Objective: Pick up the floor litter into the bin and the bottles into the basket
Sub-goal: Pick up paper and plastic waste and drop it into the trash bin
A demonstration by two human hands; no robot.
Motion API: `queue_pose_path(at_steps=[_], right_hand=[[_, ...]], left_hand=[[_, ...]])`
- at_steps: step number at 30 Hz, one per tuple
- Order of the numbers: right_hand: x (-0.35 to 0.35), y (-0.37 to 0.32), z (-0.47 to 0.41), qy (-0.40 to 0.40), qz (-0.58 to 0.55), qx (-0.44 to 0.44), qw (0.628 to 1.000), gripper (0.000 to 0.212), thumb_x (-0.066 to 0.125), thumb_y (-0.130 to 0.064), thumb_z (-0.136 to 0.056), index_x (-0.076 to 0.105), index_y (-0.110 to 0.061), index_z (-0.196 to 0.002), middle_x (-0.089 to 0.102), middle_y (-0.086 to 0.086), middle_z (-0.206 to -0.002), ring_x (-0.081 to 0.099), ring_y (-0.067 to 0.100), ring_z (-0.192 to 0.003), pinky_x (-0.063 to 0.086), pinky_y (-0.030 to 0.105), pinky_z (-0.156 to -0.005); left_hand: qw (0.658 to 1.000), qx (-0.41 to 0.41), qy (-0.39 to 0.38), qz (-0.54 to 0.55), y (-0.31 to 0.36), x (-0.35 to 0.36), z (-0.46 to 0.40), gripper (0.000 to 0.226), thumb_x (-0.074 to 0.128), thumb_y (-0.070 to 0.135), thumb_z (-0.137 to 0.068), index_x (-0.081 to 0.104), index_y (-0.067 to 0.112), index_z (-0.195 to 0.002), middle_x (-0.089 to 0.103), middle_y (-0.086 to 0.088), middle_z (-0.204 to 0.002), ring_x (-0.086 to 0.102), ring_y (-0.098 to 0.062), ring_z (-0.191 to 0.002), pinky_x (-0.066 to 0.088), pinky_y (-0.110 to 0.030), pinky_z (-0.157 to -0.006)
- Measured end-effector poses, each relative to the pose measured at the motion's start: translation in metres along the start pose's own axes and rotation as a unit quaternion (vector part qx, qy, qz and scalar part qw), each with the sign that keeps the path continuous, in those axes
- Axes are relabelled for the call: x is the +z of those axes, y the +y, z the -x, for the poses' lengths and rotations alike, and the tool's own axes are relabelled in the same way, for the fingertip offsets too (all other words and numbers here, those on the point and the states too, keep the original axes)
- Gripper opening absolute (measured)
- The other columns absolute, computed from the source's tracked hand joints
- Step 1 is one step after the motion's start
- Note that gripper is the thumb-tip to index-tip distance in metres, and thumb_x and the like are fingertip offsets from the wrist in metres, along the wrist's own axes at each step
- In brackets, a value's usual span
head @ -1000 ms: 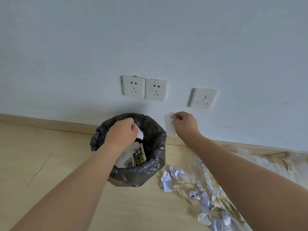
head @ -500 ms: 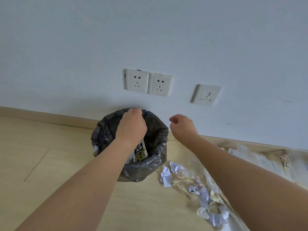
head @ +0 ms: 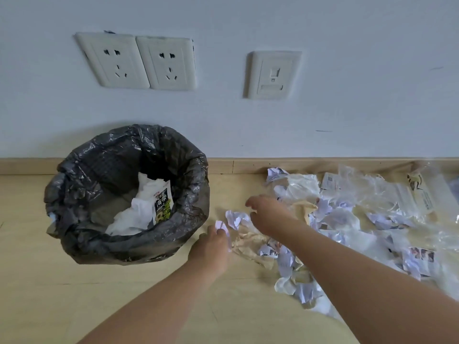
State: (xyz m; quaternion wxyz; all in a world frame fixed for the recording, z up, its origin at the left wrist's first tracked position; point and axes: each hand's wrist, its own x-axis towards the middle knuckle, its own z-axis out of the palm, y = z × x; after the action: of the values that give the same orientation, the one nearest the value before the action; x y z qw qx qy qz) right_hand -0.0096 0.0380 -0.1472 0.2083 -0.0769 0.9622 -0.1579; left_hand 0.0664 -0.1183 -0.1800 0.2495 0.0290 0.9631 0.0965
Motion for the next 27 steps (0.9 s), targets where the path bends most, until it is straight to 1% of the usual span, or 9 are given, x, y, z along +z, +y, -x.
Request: queue_pose_path(at_steps=[5,8,10,12,14,16,20,24,27], right_hand=[[0.031,-0.014,-0.022,-0.029,0.196,-0.099,0.975,0.038,0.051,-0.017,-0.089,0.054,-0.02,-0.127,0.054,0.004,-0.124,0.045,0.026,-0.119,0.035,0.035,-0.1],[0.039,-0.016,-0.032,-0.007,0.228,-0.1,0.969,0.031,0.051,-0.015,-0.087,0.062,-0.02,-0.115,0.058,0.003,-0.116,0.05,0.024,-0.113,0.035,0.033,-0.096],[0.037,-0.02,-0.035,0.005,0.188,-0.091,0.978,0.029,0.051,-0.015,-0.087,0.065,-0.021,-0.111,0.06,0.001,-0.112,0.052,0.024,-0.11,0.036,0.032,-0.092],[0.03,-0.024,-0.033,0.013,0.117,-0.065,0.991,0.024,0.048,-0.019,-0.09,0.066,-0.018,-0.106,0.061,0.002,-0.108,0.055,0.025,-0.106,0.039,0.033,-0.088],[0.018,-0.024,-0.027,0.033,0.035,-0.023,0.999,0.022,0.044,-0.02,-0.093,0.063,-0.015,-0.103,0.061,0.002,-0.104,0.058,0.025,-0.095,0.047,0.033,-0.081],[0.002,-0.019,-0.016,0.06,-0.032,0.015,0.998,0.02,0.04,-0.021,-0.096,0.059,-0.014,-0.099,0.063,0.005,-0.094,0.06,0.026,-0.083,0.051,0.035,-0.072],[-0.038,-0.003,0.01,0.11,-0.092,0.055,0.988,0.02,0.041,-0.016,-0.094,0.059,-0.009,-0.095,0.064,0.009,-0.083,0.06,0.028,-0.076,0.05,0.035,-0.067],[-0.095,0.0,0.041,0.16,-0.169,0.082,0.969,0.013,0.045,-0.021,-0.093,0.056,-0.017,-0.095,0.063,0.004,-0.08,0.055,0.017,-0.062,0.037,0.026,-0.049],[-0.134,-0.016,0.051,0.195,-0.219,0.07,0.953,0.016,0.046,-0.023,-0.094,0.058,-0.015,-0.099,0.065,0.006,-0.086,0.054,0.017,-0.064,0.04,0.025,-0.055]], left_hand=[[0.996,0.039,0.046,-0.06,-0.02,0.022,-0.001,0.031,0.05,0.021,-0.096,0.047,0.016,-0.126,0.04,-0.005,-0.127,0.047,-0.024,-0.112,0.045,-0.031,-0.08],[0.998,0.047,0.046,-0.026,-0.025,0.022,-0.001,0.024,0.042,0.018,-0.1,0.054,0.021,-0.121,0.043,-0.004,-0.12,0.048,-0.024,-0.11,0.043,-0.032,-0.077],[0.999,0.024,0.025,0.007,-0.029,0.022,-0.002,0.025,0.041,0.017,-0.101,0.056,0.02,-0.12,0.047,-0.004,-0.118,0.052,-0.025,-0.107,0.041,-0.033,-0.075],[0.997,-0.011,0.005,0.071,-0.032,0.018,0.0,0.017,0.043,0.017,-0.099,0.059,0.015,-0.105,0.054,-0.005,-0.108,0.056,-0.027,-0.098,0.041,-0.033,-0.073],[0.993,-0.021,0.006,0.119,-0.029,0.009,0.005,0.016,0.044,0.013,-0.095,0.05,0.015,-0.08,0.053,-0.006,-0.088,0.051,-0.029,-0.081,0.035,-0.031,-0.064],[0.992,-0.014,0.01,0.127,-0.018,-0.006,0.014,0.018,0.042,0.005,-0.089,0.039,0.013,-0.073,0.048,-0.005,-0.078,0.046,-0.028,-0.074,0.029,-0.03,-0.058],[0.984,-0.011,0.031,0.176,0.008,-0.052,0.027,0.03,0.043,0.003,-0.087,0.03,0.017,-0.064,0.043,-0.001,-0.07,0.043,-0.026,-0.071,0.027,-0.03,-0.05],[0.941,0.041,0.078,0.326,0.035,-0.122,0.048,0.035,0.044,0.005,-0.082,0.042,0.02,-0.051,0.044,0.003,-0.056,0.038,-0.016,-0.052,0.027,-0.023,-0.045],[0.92,0.034,0.109,0.375,0.03,-0.165,0.053,0.023,0.042,0.01,-0.088,0.051,0.024,-0.072,0.064,-0.012,-0.075,0.05,-0.019,-0.059,0.037,-0.026,-0.055]])
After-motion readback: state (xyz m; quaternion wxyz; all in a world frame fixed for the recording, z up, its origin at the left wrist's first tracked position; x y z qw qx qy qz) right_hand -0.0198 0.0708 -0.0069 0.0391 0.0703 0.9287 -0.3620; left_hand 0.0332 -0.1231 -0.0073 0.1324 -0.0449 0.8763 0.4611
